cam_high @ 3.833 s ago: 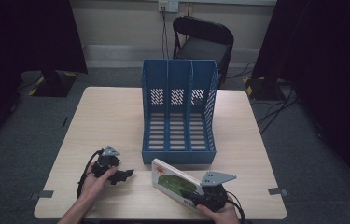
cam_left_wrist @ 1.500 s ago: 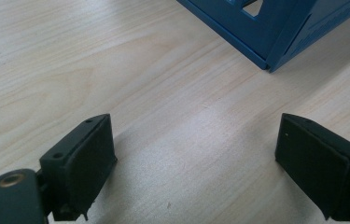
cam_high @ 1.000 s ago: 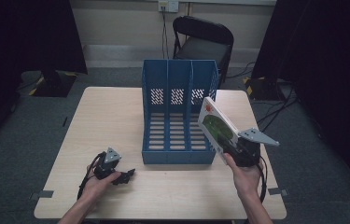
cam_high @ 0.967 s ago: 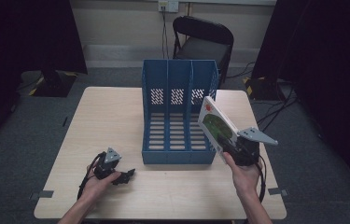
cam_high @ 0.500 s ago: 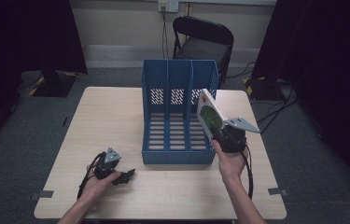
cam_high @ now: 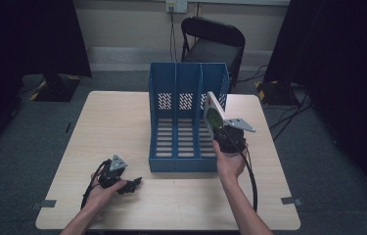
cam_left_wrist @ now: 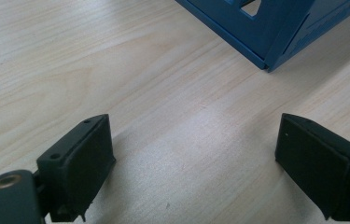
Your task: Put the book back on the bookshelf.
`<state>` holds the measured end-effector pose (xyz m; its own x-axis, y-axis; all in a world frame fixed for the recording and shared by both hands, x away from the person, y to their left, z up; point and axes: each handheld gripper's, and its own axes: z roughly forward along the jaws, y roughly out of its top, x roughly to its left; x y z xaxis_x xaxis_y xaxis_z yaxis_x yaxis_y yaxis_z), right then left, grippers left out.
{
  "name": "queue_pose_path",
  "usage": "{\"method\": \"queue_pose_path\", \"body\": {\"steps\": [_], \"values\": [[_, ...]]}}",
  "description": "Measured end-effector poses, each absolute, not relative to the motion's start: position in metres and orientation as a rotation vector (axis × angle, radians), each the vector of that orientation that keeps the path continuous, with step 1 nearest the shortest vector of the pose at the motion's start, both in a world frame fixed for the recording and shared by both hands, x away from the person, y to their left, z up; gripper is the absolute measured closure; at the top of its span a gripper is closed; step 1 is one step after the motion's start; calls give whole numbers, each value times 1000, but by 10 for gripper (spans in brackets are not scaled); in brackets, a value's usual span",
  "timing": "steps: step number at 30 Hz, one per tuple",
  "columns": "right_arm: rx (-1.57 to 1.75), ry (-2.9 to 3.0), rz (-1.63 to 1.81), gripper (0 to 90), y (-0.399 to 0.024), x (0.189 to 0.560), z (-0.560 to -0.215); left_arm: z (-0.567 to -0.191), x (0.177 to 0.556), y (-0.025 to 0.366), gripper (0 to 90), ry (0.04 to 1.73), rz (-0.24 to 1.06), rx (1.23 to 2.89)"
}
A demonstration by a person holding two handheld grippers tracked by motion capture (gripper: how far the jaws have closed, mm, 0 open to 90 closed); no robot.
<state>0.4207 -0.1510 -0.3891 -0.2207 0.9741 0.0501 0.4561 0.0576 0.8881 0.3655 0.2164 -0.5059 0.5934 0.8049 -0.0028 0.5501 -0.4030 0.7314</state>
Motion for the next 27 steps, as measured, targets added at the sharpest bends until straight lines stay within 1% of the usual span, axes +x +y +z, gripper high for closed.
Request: {"method": "queue_pose_path", "body": {"steps": [13,27], "values": [[1444,1806,1067,764,-148,432,-420,-506,366,216,108,1069,460,2112],[1431,1880,1053,761,-144,437,-430,-506,365,216,108,1065,457,2113]]}}
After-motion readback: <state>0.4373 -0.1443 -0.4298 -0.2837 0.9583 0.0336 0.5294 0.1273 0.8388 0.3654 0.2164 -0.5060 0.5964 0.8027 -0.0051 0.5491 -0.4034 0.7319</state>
